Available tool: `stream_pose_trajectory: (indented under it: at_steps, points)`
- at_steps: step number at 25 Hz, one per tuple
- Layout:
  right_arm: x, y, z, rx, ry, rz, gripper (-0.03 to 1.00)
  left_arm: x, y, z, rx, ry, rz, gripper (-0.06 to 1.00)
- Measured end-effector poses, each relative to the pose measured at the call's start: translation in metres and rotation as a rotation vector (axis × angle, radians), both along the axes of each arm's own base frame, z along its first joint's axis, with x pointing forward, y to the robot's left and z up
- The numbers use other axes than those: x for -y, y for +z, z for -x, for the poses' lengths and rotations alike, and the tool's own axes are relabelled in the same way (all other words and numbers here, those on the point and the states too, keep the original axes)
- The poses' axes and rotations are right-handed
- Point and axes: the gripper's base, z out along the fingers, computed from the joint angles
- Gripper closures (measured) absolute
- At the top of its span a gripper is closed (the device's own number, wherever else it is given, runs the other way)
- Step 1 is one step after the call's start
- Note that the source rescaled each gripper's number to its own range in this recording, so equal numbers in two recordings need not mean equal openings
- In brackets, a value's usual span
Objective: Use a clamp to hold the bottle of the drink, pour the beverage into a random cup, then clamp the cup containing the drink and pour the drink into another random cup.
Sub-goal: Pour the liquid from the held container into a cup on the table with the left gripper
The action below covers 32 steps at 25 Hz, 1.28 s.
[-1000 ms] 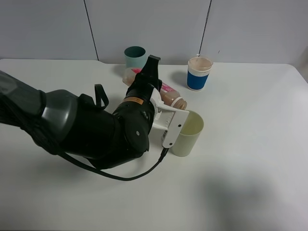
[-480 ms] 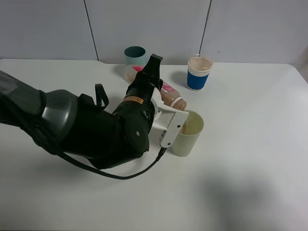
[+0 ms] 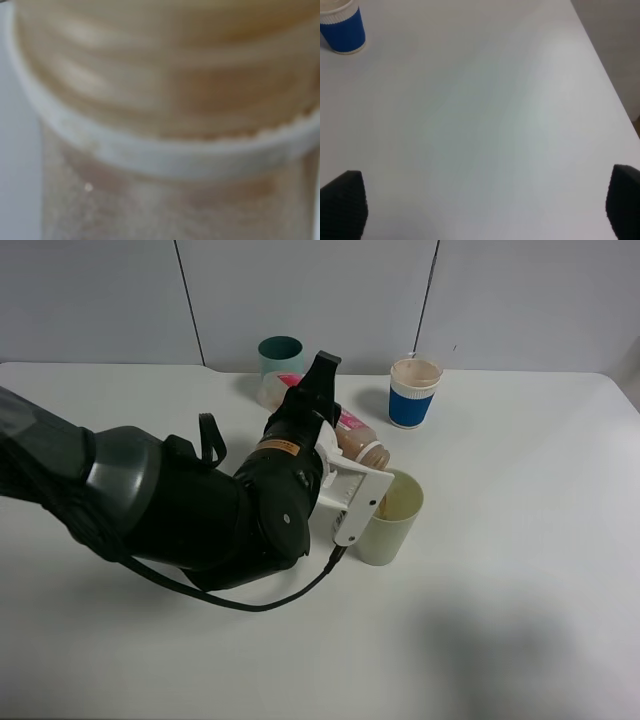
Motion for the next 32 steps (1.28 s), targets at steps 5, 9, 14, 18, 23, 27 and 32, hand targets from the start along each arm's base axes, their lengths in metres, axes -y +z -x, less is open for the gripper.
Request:
stream_pose_trajectory:
  at_steps: [5, 9, 14, 18, 23, 27, 32]
  points:
    - [0.0000, 0.0000, 0.0000, 0.000, 0.000, 0.000, 0.11, 0.0000, 0.0024, -0.0005, 0.028, -0.002, -0.006, 0.91]
    - [0.0000, 0.0000, 0.0000, 0.000, 0.000, 0.000, 0.11, 0.0007, 0.0032, -0.0006, 0.038, -0.011, -0.012, 0.91]
    - [0.0000, 0.0000, 0.0000, 0.000, 0.000, 0.000, 0.11, 0.0027, 0.0052, -0.0007, 0.061, -0.035, -0.023, 0.91]
    - [0.0000, 0.0000, 0.0000, 0.000, 0.000, 0.000, 0.11, 0.0036, 0.0065, -0.0008, 0.077, -0.046, -0.028, 0.91]
    - [0.0000, 0.0000, 0.0000, 0.000, 0.000, 0.000, 0.11, 0.0047, 0.0073, -0.0007, 0.091, -0.065, -0.059, 0.91]
    - [0.0000, 0.0000, 0.0000, 0.000, 0.000, 0.000, 0.11, 0.0056, 0.0086, -0.0008, 0.108, -0.078, -0.076, 0.91]
    - [0.0000, 0.0000, 0.0000, 0.000, 0.000, 0.000, 0.11, 0.0062, 0.0091, -0.0007, 0.116, -0.085, -0.085, 0.91]
